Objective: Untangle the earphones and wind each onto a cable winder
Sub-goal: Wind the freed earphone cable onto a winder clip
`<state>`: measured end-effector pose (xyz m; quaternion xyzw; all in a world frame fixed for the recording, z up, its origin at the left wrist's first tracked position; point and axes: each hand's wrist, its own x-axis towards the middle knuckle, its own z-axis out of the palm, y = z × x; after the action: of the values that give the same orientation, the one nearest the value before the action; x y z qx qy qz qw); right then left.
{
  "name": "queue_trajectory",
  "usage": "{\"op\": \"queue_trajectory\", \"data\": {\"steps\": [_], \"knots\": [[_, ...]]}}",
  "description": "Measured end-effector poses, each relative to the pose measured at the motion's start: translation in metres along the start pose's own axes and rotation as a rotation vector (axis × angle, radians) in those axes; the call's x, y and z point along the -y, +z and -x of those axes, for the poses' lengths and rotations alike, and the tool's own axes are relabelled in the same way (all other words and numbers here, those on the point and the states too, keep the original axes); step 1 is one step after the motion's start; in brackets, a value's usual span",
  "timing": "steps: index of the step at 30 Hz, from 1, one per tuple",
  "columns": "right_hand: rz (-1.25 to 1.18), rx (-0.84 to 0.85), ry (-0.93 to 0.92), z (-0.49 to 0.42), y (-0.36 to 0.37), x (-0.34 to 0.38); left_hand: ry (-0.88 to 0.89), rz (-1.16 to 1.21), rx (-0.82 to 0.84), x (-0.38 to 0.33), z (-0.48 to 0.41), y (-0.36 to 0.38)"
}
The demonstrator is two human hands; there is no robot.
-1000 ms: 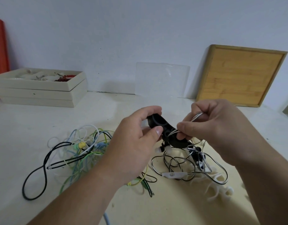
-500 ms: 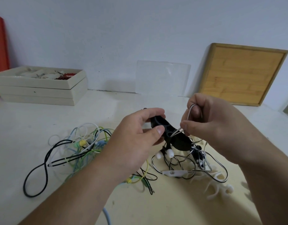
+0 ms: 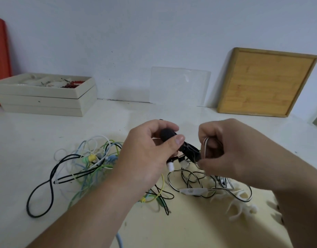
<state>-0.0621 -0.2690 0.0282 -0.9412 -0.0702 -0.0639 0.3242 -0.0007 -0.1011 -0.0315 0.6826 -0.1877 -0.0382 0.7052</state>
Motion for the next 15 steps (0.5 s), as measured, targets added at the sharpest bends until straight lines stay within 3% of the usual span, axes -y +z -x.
{"op": "queue_trajectory", "data": {"steps": [3,7,10,15], "knots": [[0.050,-0.130,0.001,-0.002,0.005,0.002,-0.069,0.150,0.023,-0.004,-0.001,-0.001],[0.097,-0.025,0.060,0.000,0.009,0.005,-0.129,0.194,-0.124,-0.003,-0.001,-0.002],[-0.090,-0.151,0.138,-0.003,0.010,0.007,-0.192,0.215,-0.125,-0.004,0.000,-0.001],[-0.157,-0.323,0.190,-0.010,0.016,0.000,0.060,-0.117,0.090,-0.011,0.007,0.001]]}}
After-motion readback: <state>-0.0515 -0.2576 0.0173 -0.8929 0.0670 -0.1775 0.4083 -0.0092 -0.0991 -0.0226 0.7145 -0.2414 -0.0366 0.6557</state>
